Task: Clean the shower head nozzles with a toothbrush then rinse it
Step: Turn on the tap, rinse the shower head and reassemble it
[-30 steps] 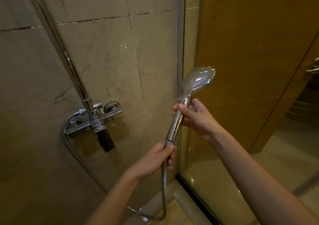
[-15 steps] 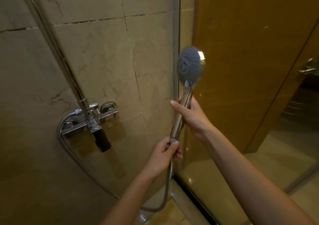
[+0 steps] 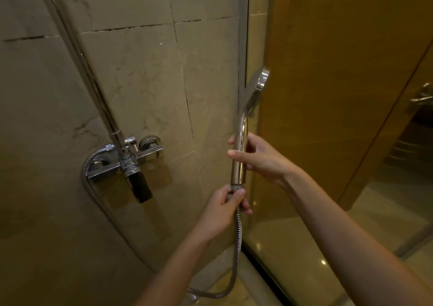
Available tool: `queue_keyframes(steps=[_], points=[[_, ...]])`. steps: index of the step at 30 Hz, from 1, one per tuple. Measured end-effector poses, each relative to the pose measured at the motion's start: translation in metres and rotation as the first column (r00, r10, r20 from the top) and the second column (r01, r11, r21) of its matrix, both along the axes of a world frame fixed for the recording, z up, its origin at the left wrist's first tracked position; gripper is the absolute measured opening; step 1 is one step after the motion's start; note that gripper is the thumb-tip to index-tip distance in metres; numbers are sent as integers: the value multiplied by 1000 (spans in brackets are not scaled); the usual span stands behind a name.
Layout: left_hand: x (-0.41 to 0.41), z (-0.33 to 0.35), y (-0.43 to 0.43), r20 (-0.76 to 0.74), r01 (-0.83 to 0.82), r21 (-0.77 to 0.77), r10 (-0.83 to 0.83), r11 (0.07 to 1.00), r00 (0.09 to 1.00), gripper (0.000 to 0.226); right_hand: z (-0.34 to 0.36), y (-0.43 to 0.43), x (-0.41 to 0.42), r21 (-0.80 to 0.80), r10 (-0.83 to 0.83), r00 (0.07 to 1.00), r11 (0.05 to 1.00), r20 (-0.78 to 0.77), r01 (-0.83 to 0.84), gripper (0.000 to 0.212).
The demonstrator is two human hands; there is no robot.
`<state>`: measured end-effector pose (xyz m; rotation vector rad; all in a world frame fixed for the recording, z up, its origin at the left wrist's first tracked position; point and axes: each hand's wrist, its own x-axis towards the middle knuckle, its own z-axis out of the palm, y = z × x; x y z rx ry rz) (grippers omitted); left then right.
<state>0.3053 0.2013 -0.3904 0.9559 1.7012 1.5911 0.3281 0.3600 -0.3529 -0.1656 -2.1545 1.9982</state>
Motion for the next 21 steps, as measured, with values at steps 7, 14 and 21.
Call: queue_keyframes(steps=[7, 14, 21], points=[[-5, -7, 1, -17, -45, -9, 45, 999, 999, 10, 6, 14, 12, 120, 94, 994, 988, 59, -101, 52], [-1, -7, 10, 5, -14, 29, 14, 999, 1000, 14, -4, 17, 19, -214, 342, 940, 919, 9, -332, 55], [3, -9, 14, 18, 20, 33, -20, 999, 1000, 15, -9, 10, 12, 69, 119, 991, 990, 58, -123, 41]])
